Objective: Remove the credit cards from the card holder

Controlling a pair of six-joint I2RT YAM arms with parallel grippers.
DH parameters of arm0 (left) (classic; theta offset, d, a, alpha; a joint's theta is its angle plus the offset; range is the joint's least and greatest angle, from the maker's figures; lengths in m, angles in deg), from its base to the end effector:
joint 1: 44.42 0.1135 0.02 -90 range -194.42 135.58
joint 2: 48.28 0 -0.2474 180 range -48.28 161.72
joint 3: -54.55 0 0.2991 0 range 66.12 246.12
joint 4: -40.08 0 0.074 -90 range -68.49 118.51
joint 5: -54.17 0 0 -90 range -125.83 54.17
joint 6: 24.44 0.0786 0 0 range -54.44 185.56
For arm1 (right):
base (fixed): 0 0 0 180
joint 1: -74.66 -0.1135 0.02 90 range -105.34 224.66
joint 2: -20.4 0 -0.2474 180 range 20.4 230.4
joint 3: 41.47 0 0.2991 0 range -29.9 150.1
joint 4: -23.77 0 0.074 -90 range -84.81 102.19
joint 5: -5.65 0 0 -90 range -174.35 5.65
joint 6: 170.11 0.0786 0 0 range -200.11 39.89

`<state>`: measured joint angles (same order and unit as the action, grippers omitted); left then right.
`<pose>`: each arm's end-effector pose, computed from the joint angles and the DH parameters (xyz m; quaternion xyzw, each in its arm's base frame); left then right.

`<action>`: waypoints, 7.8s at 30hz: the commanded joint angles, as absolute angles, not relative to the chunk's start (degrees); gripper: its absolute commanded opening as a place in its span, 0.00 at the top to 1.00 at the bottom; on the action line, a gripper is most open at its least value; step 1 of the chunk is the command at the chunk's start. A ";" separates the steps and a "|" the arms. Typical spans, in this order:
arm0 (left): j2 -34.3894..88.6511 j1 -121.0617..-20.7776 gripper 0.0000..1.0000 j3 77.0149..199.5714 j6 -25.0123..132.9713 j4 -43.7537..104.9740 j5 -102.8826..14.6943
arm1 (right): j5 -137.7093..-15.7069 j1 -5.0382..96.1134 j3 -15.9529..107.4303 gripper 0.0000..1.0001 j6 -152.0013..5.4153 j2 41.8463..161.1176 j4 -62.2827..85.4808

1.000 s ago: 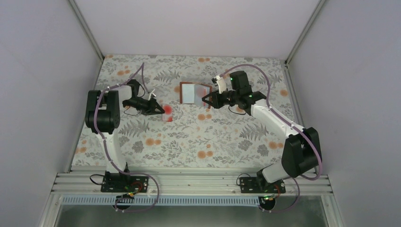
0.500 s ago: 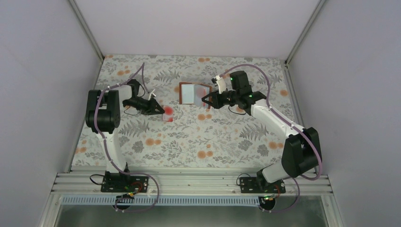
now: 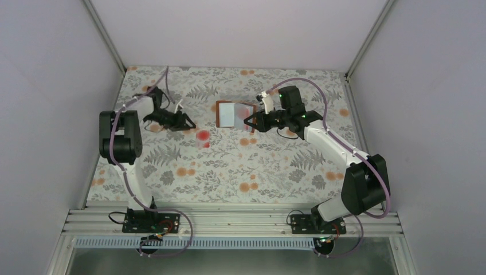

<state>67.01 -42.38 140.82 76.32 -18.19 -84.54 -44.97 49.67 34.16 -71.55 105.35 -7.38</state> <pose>0.3950 -0.0450 0.0664 0.0790 0.9074 -0.4073 0.0674 0.3378 0.2124 0.2240 -0.2619 0.8260 0.4068 0.2893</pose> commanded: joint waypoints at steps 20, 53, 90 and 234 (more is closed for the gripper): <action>35.82 -56.72 0.00 145.24 87.30 -11.92 -83.25 | -35.59 47.50 34.61 0.96 -64.11 95.90 -4.08; 31.79 -62.31 0.98 142.56 93.24 -14.48 -99.06 | -35.23 48.32 31.42 0.61 -73.42 92.09 -3.90; 32.50 -63.29 0.00 138.71 92.01 -11.75 -94.74 | -41.18 38.96 38.30 0.96 -65.81 102.74 2.80; 33.39 -62.38 0.72 142.34 88.96 -12.34 -106.02 | -39.79 36.87 43.82 0.96 -76.40 102.44 -6.04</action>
